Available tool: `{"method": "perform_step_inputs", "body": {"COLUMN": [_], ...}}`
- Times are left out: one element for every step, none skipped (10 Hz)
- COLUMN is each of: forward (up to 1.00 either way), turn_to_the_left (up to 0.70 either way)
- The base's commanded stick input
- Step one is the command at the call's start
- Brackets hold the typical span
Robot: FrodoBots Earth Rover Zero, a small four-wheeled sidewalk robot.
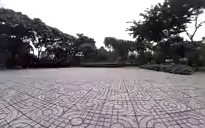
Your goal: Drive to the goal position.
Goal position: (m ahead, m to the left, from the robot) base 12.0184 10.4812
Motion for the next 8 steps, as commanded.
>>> {"method": "perform_step_inputs", "body": {"forward": [1.00,1.00,1.00,1.00,1.00,1.00,1.00,1.00], "turn_to_the_left": [0.00,0.00,0.00,0.00,0.00,0.00,0.00,0.00]}}
